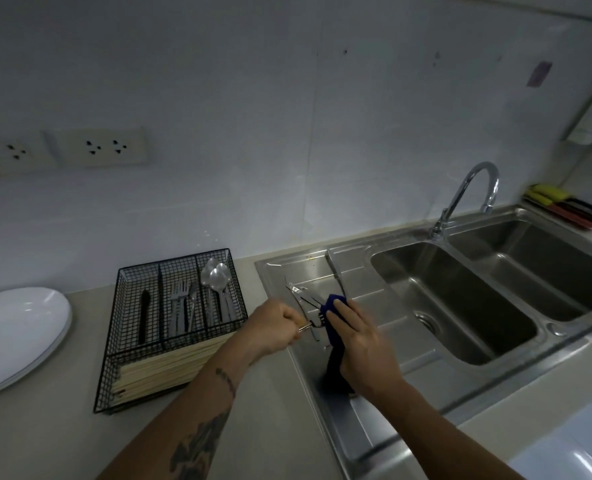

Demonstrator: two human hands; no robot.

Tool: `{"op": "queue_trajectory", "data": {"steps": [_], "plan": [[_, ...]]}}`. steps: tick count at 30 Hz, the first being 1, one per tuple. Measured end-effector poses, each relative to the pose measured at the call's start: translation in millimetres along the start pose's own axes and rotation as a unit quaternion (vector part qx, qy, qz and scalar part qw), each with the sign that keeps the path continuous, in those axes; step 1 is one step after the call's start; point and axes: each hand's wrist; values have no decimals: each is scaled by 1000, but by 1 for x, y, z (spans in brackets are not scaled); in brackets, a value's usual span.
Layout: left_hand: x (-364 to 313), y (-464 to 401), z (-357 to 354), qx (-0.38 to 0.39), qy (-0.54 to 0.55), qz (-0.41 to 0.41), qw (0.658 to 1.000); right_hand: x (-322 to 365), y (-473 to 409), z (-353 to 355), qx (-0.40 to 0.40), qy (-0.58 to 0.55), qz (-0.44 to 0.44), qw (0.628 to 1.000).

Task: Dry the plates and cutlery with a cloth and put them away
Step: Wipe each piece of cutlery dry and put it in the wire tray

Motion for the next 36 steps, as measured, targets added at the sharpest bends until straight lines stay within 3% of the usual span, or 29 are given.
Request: {"op": "queue_trajectory", "data": {"steps": [4,10,14,17,20,23,29,36], "plan": [[10,-6,13,-7,46,20,999,15,-8,-11,4,1,91,996],[36,-7,26,-27,74,57,995,9,-26,-33,1,-34,37,999],[58,-13,40,-126,135,101,978,16,-45,-46,-21,-62,46,997],[73,-23,58,-225,213,148,939,18,-55,-58,-11,-75,58,995],[87,-40,80,-270,258,187,909,23,-60,-69,3,-72,68,995],[99,-63,102,-298,222,210,904,28,-63,-76,15,-67,70,995],[113,-84,109,-322,50,173,930,35,-60,-81,38,-77,41,995],[127,-88,88,-278,-64,149,947,35,-40,-91,97,-105,-49,988]]}}
Point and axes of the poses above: each hand's wrist, its own y-axis away from the middle knuckle, its own z-axis out of the back of the hand, x = y × z, and after that the axes turned 10 degrees about -x, right-handed
